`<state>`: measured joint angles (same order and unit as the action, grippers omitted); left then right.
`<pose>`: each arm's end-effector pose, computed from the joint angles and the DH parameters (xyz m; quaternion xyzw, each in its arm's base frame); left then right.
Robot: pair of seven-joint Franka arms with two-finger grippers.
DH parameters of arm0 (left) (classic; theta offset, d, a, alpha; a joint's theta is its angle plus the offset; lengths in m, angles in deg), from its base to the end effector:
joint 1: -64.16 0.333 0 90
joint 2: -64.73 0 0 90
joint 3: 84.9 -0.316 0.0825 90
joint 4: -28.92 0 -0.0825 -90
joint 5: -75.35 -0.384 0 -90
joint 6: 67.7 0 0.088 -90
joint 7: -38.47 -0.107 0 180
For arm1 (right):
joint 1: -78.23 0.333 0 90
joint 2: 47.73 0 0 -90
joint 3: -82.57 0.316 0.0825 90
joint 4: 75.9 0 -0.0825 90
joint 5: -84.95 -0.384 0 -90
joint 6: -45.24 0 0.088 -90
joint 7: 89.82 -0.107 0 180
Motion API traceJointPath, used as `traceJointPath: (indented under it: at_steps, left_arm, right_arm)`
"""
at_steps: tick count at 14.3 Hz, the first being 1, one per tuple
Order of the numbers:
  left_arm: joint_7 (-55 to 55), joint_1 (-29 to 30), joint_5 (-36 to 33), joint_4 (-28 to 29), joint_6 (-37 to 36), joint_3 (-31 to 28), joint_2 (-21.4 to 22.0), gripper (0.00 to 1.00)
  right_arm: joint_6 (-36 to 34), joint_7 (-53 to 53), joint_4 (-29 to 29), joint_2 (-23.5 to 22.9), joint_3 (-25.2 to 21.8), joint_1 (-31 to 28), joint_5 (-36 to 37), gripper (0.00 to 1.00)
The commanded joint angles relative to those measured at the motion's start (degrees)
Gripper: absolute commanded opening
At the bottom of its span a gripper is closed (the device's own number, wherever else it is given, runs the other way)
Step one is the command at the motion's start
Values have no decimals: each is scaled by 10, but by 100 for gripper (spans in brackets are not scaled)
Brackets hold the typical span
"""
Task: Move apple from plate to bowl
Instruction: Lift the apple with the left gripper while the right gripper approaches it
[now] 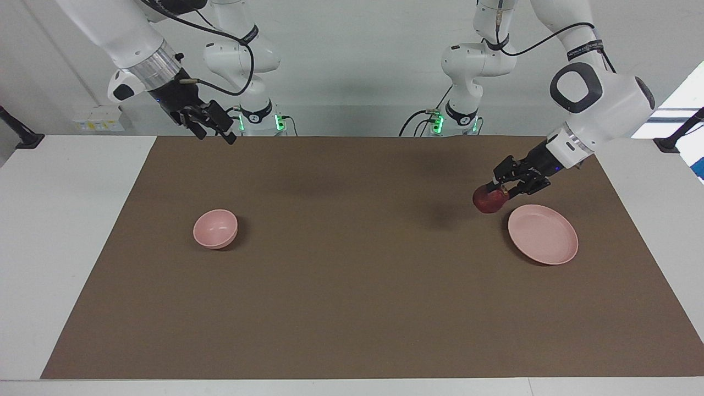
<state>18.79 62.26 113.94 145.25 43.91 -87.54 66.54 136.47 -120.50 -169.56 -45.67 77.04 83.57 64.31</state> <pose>0.5451 -0.0346 0.4692 0.9517 -0.0275 0.0303 0.3041 0.5449 0.0343 0.6227 -0.9469 0.2660 0.0507 0.1736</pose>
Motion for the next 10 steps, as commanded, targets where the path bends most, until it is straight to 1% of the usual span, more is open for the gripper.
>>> traceJointPath:
  at_steps: [1,4,7,10]
  left_arm:
    - [27,-3,53,9,-13,11,16,0]
    - [42,-3,120,11,-17,32,19,0]
    - [68,-3,168,11,-9,62,19,0]
    - [75,-3,234,11,3,87,21,0]
  right_arm:
    - [36,-87,-6,-20,2,13,-49,100]
    - [82,-176,-6,-43,2,39,-99,100]
    - [126,-260,-6,-56,2,68,-143,100]
    - [150,-308,-6,-76,2,101,-179,100]
